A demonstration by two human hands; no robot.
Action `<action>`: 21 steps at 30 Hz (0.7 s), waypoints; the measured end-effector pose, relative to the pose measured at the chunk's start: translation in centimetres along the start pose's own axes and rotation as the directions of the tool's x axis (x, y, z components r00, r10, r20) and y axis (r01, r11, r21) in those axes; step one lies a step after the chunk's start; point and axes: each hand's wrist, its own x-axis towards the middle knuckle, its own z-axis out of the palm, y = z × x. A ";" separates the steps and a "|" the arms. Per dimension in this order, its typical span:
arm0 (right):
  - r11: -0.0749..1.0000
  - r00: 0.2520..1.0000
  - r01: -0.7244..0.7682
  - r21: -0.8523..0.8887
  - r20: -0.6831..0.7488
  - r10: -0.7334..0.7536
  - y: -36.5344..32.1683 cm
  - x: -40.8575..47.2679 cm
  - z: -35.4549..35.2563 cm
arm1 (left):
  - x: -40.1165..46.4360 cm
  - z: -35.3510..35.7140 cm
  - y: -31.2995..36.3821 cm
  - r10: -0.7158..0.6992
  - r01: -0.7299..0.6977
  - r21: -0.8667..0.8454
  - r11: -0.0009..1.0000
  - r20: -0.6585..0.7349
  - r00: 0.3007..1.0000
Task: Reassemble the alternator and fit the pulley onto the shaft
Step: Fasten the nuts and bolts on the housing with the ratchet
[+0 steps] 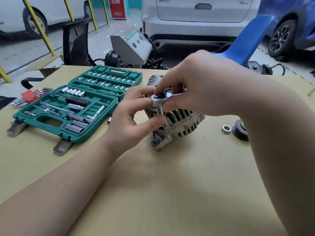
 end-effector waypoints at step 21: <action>0.955 0.989 0.148 -0.258 0.009 -0.151 -0.9 -0.1 0.5 | 0.5 -0.7 -0.6 -0.127 0.122 -0.193 0.974 -0.018 0.992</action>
